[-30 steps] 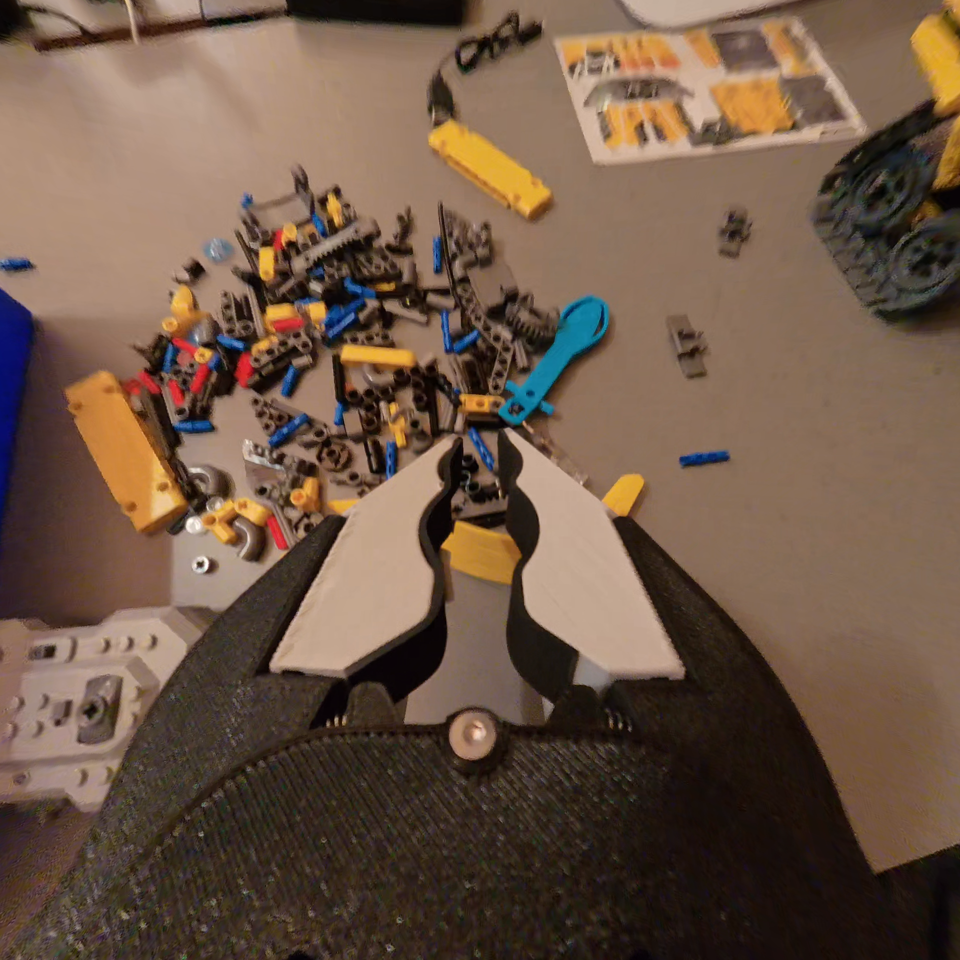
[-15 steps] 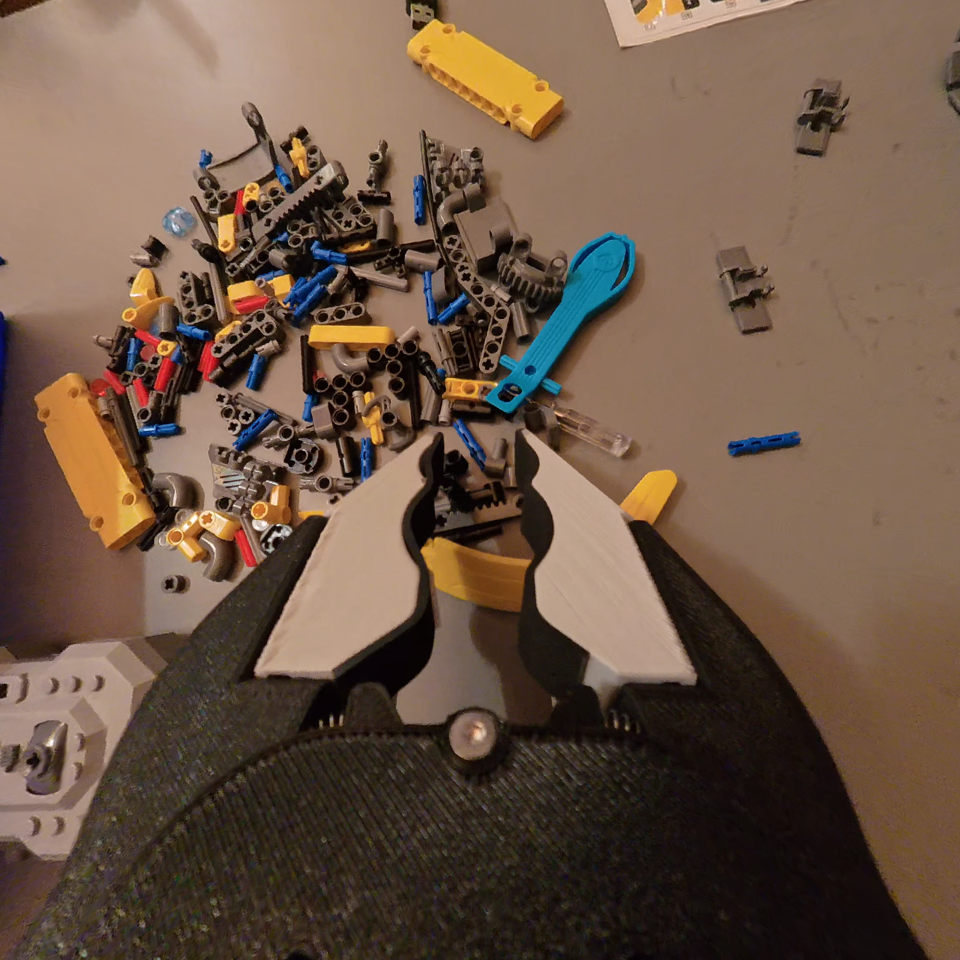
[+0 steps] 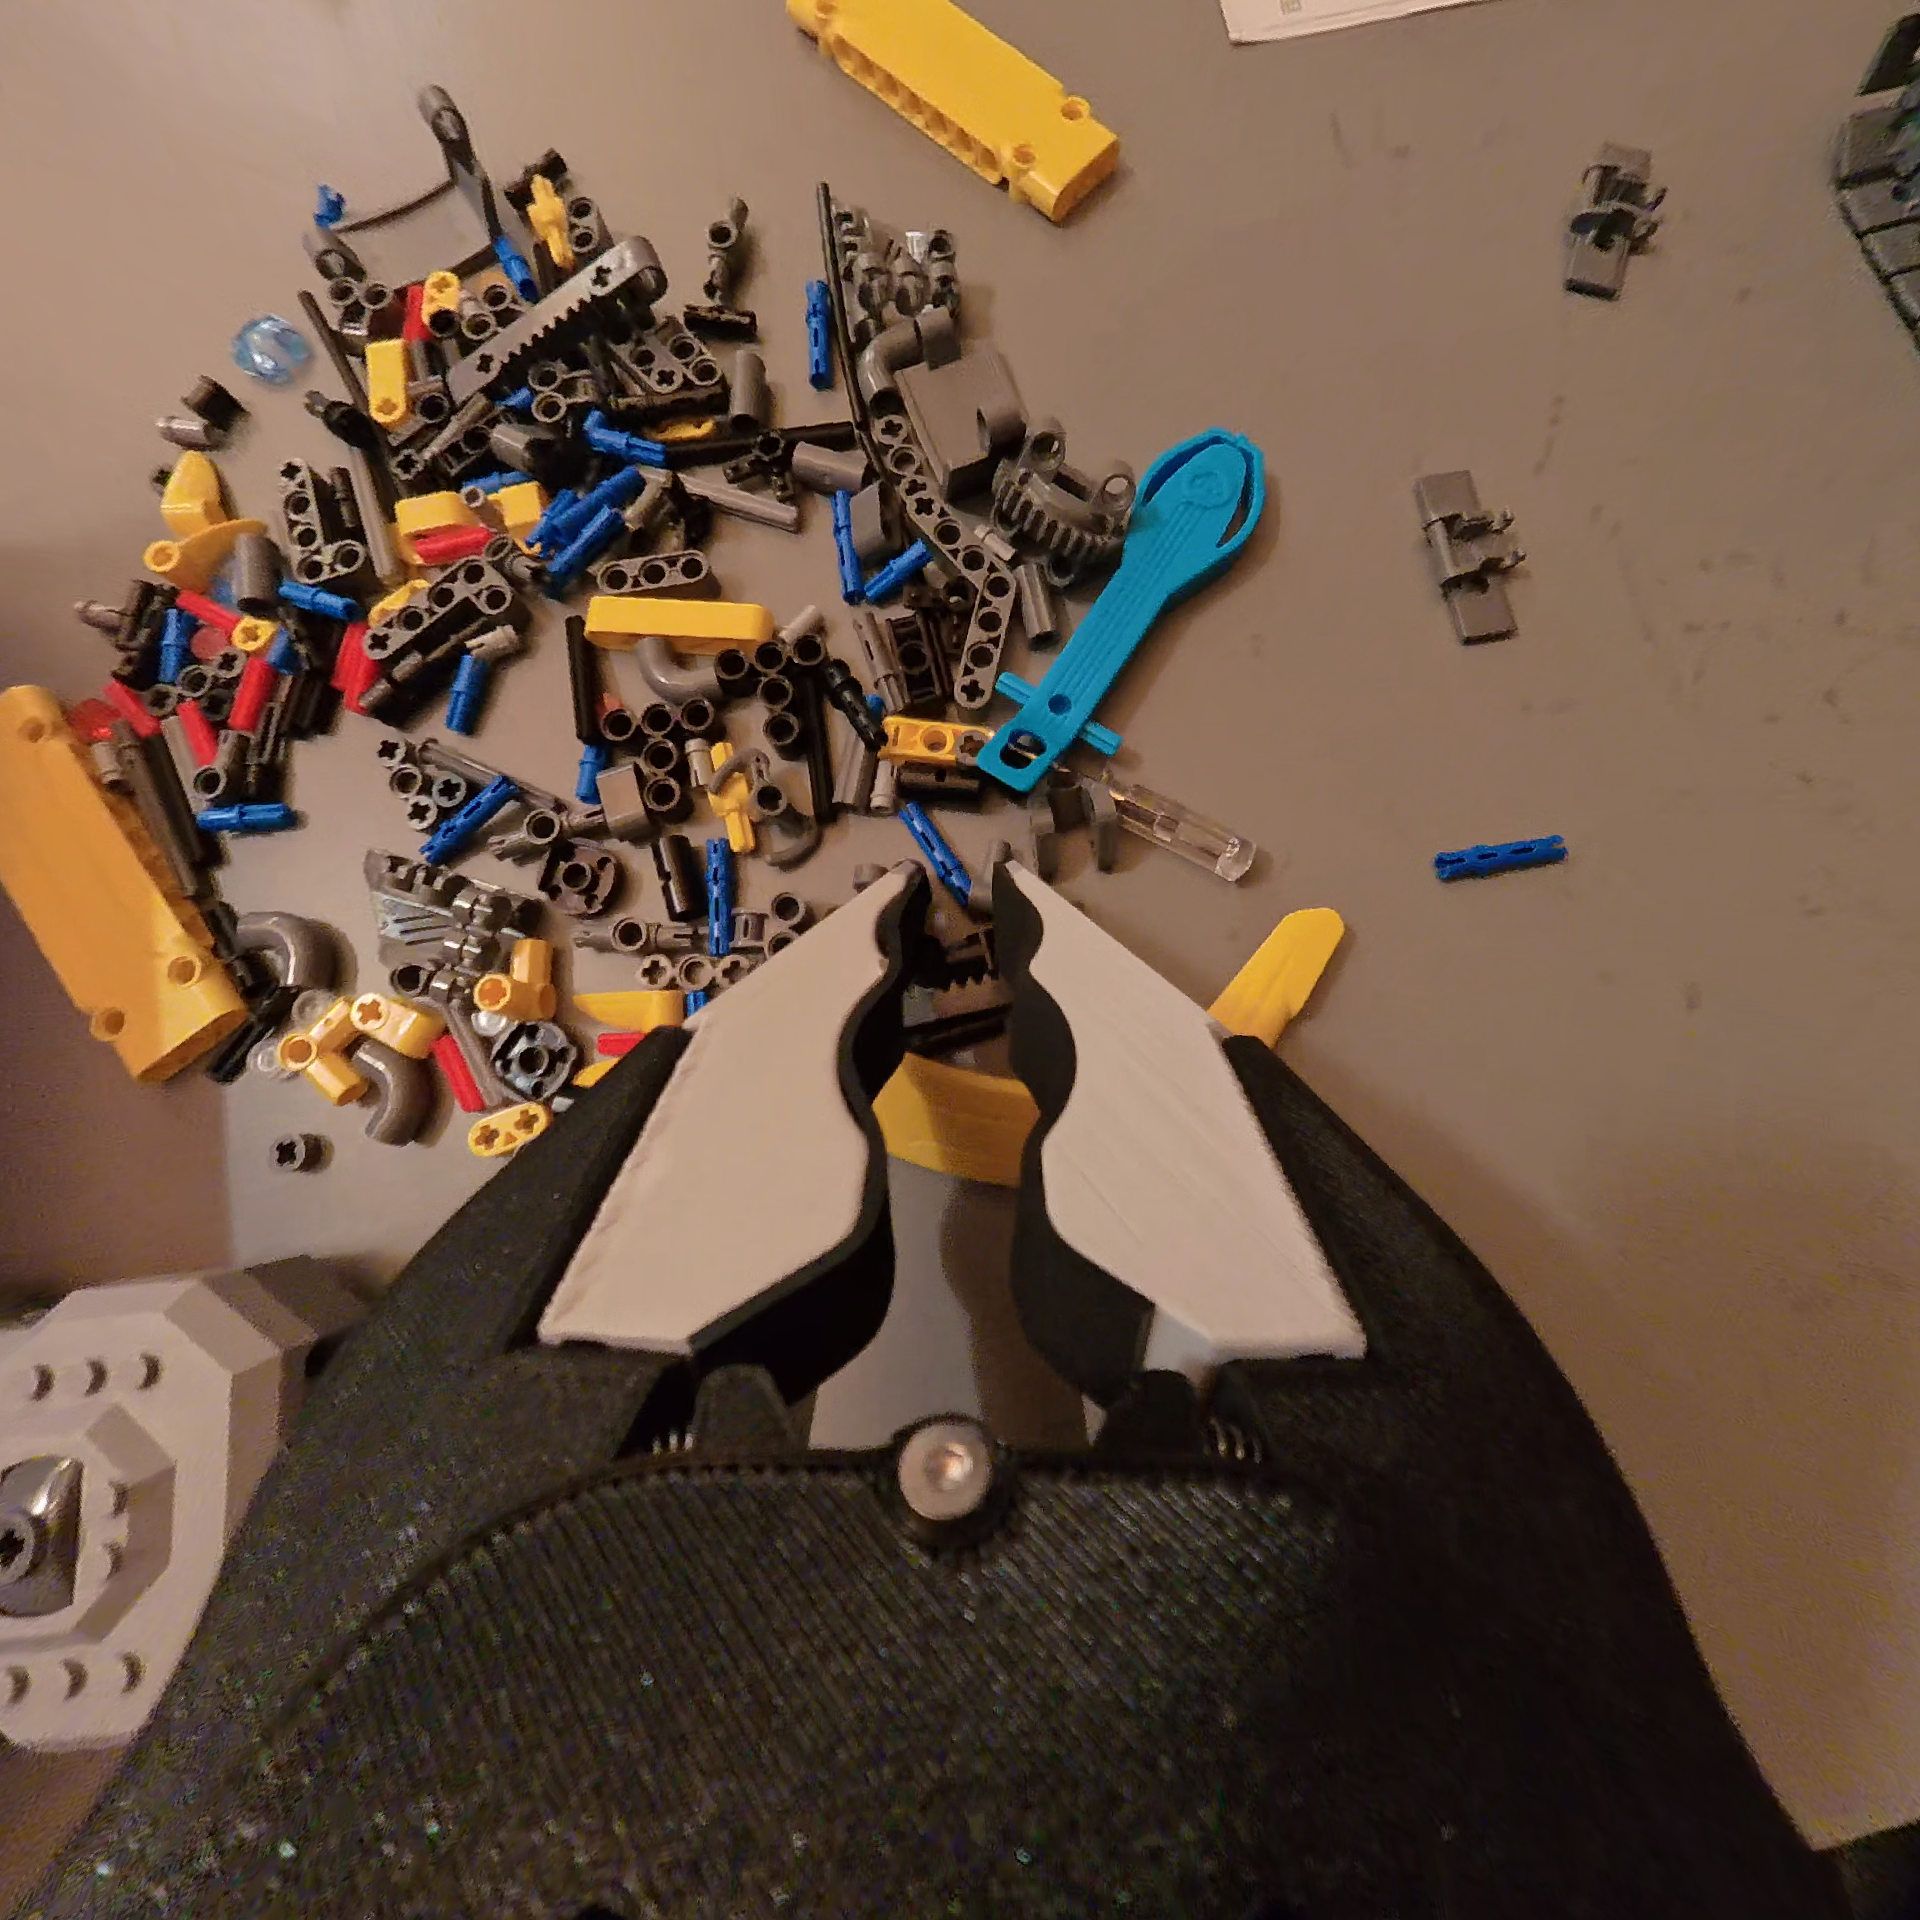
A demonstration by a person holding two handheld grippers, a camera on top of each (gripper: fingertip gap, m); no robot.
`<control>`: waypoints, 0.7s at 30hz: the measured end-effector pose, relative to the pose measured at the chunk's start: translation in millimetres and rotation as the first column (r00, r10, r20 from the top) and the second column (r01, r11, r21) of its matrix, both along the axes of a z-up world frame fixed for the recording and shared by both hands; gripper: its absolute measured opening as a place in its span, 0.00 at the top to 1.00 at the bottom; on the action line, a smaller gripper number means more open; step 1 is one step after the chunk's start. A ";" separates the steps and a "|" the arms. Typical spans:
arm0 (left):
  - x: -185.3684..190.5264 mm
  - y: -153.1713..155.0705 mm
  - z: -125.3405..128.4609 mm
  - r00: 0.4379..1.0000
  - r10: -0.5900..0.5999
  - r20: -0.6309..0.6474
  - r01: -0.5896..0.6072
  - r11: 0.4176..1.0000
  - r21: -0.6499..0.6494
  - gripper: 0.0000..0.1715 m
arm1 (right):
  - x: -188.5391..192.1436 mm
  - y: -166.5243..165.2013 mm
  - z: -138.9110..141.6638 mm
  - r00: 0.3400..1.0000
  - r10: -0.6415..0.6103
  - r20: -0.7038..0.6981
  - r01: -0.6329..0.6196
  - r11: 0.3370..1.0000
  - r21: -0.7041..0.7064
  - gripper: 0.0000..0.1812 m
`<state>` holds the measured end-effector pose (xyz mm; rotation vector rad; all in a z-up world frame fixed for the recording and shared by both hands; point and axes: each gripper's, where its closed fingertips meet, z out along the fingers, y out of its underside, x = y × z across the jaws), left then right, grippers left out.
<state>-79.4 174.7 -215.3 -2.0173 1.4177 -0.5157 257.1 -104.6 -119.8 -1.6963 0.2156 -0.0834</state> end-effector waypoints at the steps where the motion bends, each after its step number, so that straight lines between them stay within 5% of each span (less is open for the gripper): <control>1: 1.7 -1.2 0.3 1.000 -0.010 0.005 0.010 1.000 -0.014 0.95 | 0.4 -0.6 0.6 1.000 -0.002 0.000 0.002 1.000 0.002 0.77; 21: 5.5 -4.8 10.5 0.993 -0.105 -0.055 0.105 0.994 0.004 0.99 | 0.1 -1.7 2.5 1.000 0.002 -0.003 -0.002 1.000 0.009 0.77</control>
